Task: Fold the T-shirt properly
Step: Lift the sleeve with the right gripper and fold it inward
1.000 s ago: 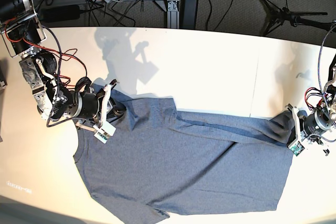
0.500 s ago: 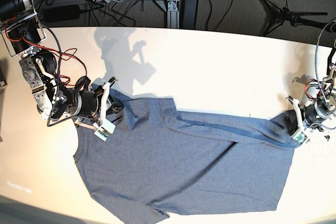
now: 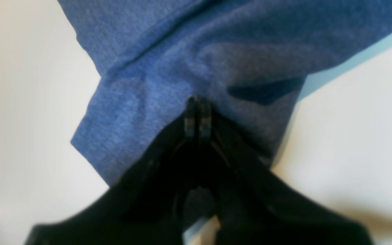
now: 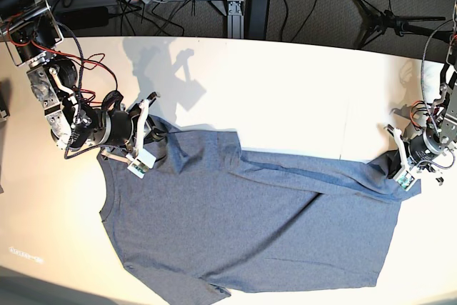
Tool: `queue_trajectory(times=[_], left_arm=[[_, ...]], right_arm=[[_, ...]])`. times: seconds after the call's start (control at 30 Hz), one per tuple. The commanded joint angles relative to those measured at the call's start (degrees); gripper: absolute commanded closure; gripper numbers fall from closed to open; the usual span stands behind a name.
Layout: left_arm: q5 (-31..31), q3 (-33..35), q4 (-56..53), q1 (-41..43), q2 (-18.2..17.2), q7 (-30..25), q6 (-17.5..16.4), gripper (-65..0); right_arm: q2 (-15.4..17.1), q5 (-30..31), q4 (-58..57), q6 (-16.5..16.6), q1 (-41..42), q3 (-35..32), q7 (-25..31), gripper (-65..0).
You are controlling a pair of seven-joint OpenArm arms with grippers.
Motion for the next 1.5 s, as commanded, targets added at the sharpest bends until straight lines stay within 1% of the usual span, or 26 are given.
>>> queue_trajectory(times=[0.0, 0.2, 0.37, 0.57, 0.77, 1.07, 1.23, 1.3, 1.4, 1.47], left_arm=[[0.72, -0.55, -0.35, -1.09, -1.16, -0.17, -0.33, 0.0], [0.85, -0.55, -2.47, -1.09, -1.16, -2.67, -0.37, 0.0], [0.85, -0.55, -2.71, -1.09, -1.31, -2.67, -0.37, 0.0], [0.85, -0.55, -2.71, -1.09, -1.64, -2.69, -0.39, 0.0], [0.83, -0.55, -2.64, -1.27, -1.62, -4.72, -0.37, 0.0], [0.70, -0.55, -2.38, -1.42, -2.14, -5.60, -0.37, 0.0], [-1.31, -0.55, -2.34, -1.75, -3.04, -5.73, -0.37, 0.0], [-1.60, -0.55, -2.34, -2.23, -3.32, -5.73, -0.39, 0.0], [-3.10, -0.55, -1.86, -3.08, -3.87, -5.66, -0.42, 0.0], [-4.15, -0.55, -0.87, -3.15, -4.44, -5.66, -0.44, 0.0]], right_arm=[[1.57, -0.39, 0.59, 1.38, 0.74, 0.44, -0.46, 0.0], [3.85, 0.15, 0.59, 1.38, 0.74, 0.44, -0.46, 0.0], [6.05, 1.27, 0.59, 1.38, 0.76, 0.44, -0.42, 0.0], [7.48, 1.25, 0.59, 1.38, 0.76, 0.44, 0.20, 0.0], [7.37, 1.22, 0.59, 1.38, 1.03, 0.44, 2.84, 0.0], [7.26, 0.83, 0.59, 1.38, 5.20, 0.44, 2.97, 0.0], [7.19, 0.90, 0.59, 1.38, 7.50, 0.44, 2.97, 0.0], [7.15, 1.60, 0.61, 1.38, 8.09, 0.44, 2.99, 0.0], [7.06, 4.33, 0.70, 1.42, 8.39, 0.44, 2.86, 0.0], [6.58, 5.46, 1.05, 1.66, 8.37, 0.44, 1.70, 0.0]])
